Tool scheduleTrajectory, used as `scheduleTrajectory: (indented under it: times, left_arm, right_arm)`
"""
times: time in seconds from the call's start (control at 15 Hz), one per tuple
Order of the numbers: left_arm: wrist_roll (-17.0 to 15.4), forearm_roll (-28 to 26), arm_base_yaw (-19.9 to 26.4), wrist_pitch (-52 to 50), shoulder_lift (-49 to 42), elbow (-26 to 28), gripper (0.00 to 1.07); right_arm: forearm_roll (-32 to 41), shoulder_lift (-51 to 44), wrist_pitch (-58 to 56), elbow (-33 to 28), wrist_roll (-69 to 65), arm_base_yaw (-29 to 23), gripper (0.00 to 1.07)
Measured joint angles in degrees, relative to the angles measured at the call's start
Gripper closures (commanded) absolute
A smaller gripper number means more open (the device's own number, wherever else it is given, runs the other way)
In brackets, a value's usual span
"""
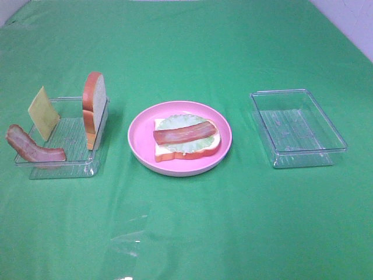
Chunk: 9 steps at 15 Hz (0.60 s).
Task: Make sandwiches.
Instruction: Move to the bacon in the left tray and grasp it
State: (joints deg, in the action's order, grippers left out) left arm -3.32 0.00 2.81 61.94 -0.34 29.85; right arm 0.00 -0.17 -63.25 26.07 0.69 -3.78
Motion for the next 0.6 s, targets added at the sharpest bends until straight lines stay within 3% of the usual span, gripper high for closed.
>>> scheduleTrajectory:
  times: [0.6]
  left_arm:
    - [0.0, 0.0, 0.0, -0.06, 1.6, 0.06, 0.07]
  right_arm:
    - [0.0, 0.0, 0.0, 0.0, 0.0, 0.0, 0.09]
